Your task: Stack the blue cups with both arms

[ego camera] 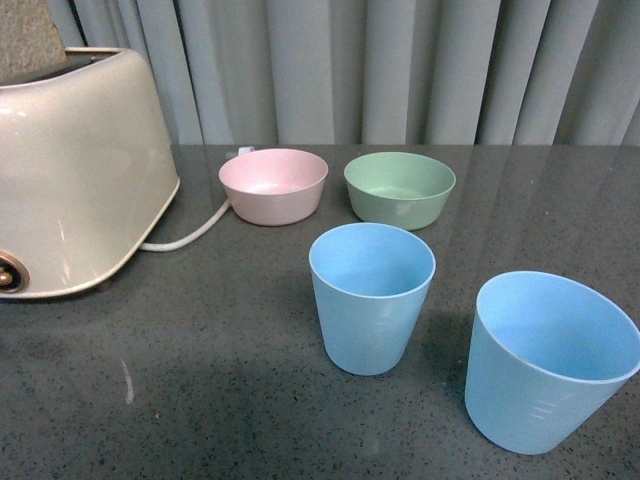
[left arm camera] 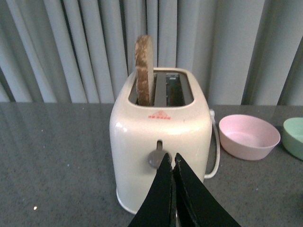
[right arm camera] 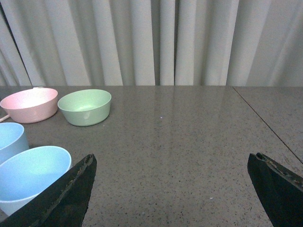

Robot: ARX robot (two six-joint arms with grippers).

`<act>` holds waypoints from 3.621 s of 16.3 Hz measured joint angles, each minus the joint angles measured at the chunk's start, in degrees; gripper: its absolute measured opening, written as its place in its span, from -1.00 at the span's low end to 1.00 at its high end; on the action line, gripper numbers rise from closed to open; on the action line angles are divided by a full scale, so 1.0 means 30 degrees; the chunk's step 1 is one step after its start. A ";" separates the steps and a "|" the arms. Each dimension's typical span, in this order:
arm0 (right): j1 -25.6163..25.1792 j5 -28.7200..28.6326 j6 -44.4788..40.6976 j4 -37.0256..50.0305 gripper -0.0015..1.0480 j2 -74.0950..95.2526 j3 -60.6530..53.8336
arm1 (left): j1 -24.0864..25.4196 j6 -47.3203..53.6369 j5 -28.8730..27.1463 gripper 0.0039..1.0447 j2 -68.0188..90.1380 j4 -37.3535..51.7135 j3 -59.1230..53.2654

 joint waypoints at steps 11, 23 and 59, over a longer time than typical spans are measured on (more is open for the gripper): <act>0.0000 0.0000 0.0000 0.0007 0.87 0.0000 -0.0007 | 0.1428 -0.0007 0.1545 -0.98 -0.4852 -0.1668 -0.3293; 0.0000 0.0007 0.0000 0.0000 0.87 0.0000 -0.0007 | 0.1428 -0.0007 0.1566 -0.98 -1.0375 -0.5625 -0.4510; 0.4065 -0.0998 0.3497 -0.1472 0.87 1.9715 1.1067 | 0.1428 -0.0051 0.1566 0.88 -1.4644 -1.0163 -0.4503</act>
